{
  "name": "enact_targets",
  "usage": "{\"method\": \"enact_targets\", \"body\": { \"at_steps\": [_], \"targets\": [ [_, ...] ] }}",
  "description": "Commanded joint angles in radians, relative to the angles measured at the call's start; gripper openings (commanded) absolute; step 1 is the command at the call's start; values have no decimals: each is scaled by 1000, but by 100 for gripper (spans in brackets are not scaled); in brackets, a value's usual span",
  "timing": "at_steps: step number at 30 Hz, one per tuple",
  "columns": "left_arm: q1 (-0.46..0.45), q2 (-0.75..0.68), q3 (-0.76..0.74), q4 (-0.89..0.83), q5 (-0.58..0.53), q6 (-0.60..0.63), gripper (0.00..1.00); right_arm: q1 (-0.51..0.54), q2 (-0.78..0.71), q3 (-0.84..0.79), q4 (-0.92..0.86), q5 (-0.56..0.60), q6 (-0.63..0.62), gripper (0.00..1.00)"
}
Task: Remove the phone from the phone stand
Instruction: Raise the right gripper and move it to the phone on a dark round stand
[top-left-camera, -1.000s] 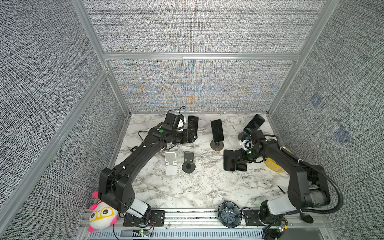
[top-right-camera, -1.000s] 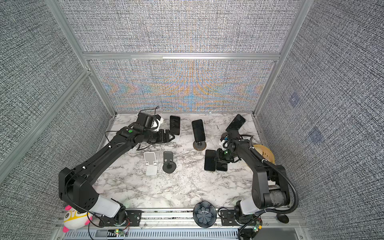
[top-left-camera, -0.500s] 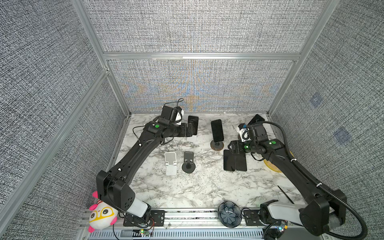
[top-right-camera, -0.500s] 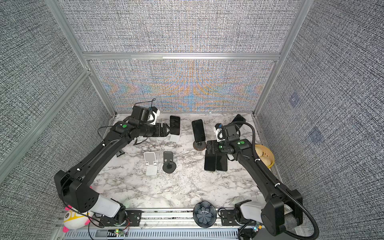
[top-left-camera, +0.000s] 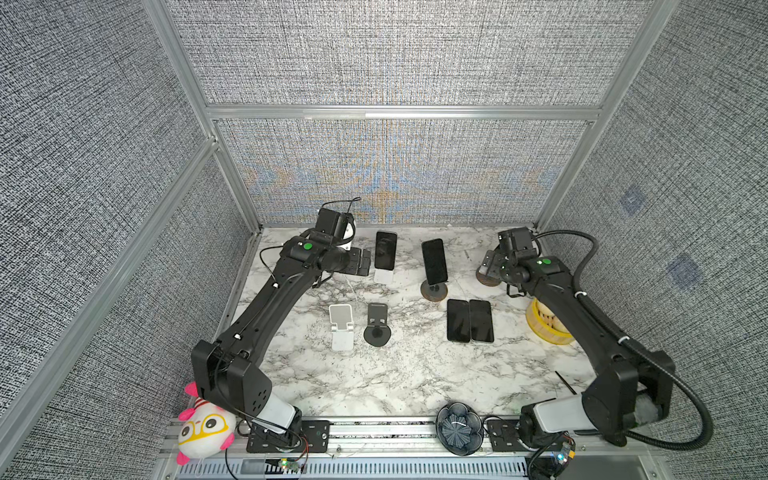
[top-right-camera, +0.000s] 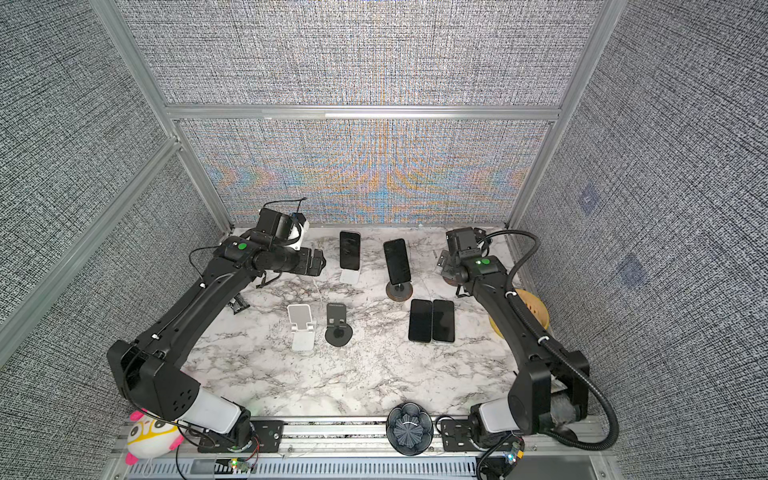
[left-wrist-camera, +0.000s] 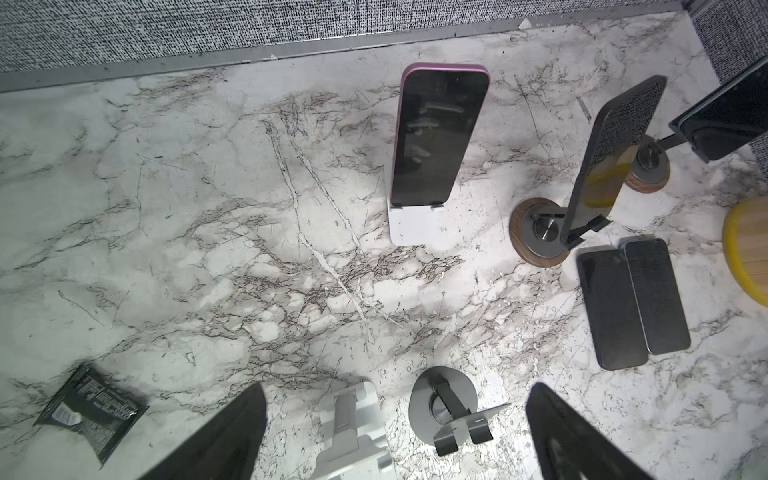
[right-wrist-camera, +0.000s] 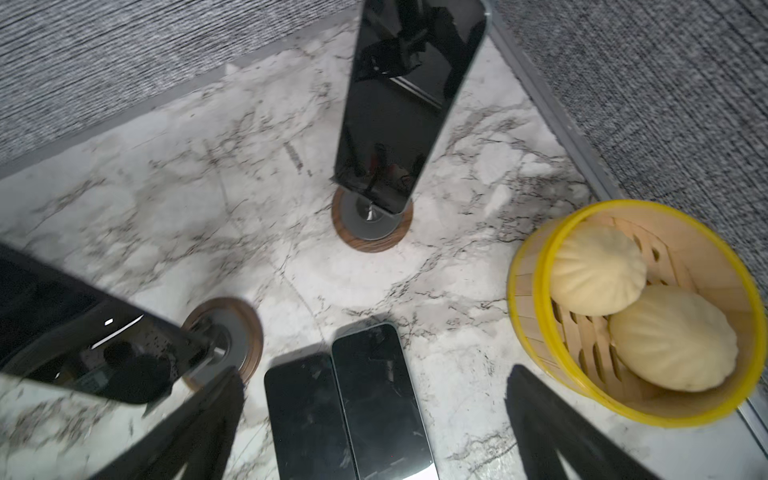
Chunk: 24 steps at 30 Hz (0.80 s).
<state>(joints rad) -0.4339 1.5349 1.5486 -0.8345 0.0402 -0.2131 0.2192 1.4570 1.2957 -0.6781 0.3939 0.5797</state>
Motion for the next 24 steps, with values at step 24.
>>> {"method": "enact_targets", "body": {
  "at_steps": [24],
  "targets": [
    [52, -37, -143, 116, 16, 4, 98, 196, 343, 194, 225, -383, -501, 99]
  ]
}}
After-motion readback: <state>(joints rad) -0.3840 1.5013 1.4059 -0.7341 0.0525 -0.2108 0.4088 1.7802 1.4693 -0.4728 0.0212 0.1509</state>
